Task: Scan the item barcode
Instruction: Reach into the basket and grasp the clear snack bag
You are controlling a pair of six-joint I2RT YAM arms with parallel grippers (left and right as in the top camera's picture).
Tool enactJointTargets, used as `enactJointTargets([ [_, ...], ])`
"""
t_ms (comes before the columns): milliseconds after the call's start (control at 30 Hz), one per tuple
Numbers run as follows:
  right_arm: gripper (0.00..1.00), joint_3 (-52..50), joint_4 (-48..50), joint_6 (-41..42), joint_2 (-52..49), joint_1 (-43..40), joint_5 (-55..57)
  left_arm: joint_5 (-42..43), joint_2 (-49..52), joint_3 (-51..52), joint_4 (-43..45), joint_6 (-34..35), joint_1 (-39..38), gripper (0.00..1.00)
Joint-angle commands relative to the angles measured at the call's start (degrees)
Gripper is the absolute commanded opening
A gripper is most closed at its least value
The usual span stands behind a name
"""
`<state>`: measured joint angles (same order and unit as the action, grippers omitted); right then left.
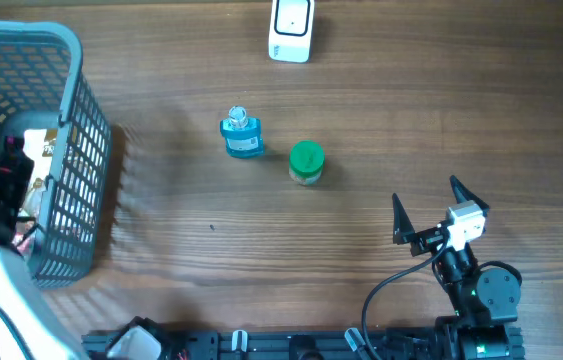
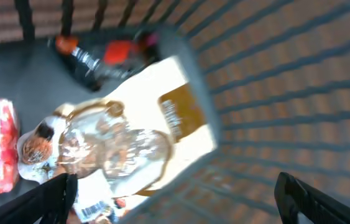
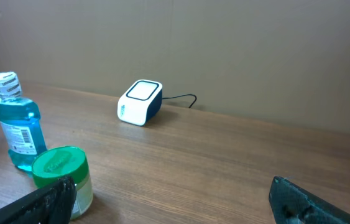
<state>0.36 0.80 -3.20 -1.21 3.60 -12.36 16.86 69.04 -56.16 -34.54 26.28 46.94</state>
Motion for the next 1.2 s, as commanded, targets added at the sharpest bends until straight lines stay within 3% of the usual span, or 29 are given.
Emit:
enactJointTargets([
  [0, 1.00, -0.07, 0.13, 0.59, 0.42, 0.09, 0.35, -2.62, 10.99, 0.00, 1.33, -0.09, -0.22, 1.00],
  [367, 1.00, -0.07, 0.13, 0.59, 0.42, 0.09, 0.37, -8.48, 14.71, 0.02, -8.85, 4.26, -0.22, 1.00],
  [633, 1.00, -0.07, 0.13, 0.59, 0.42, 0.09, 0.37, -10.40, 15.32, 0.20, -7.91, 4.26, -0.22, 1.00],
  [833, 1.00, -0.07, 0.13, 0.61, 0.42, 0.09, 0.37, -11.17, 15.32, 9.81, 1.73, 4.28, -0.22, 1.00],
  [1167, 1.00, -0.07, 0.13, 0.61, 0.42, 0.09, 0.35, -12.04, 15.54, 14.43, 13.42, 9.11, -0.22, 1.00],
])
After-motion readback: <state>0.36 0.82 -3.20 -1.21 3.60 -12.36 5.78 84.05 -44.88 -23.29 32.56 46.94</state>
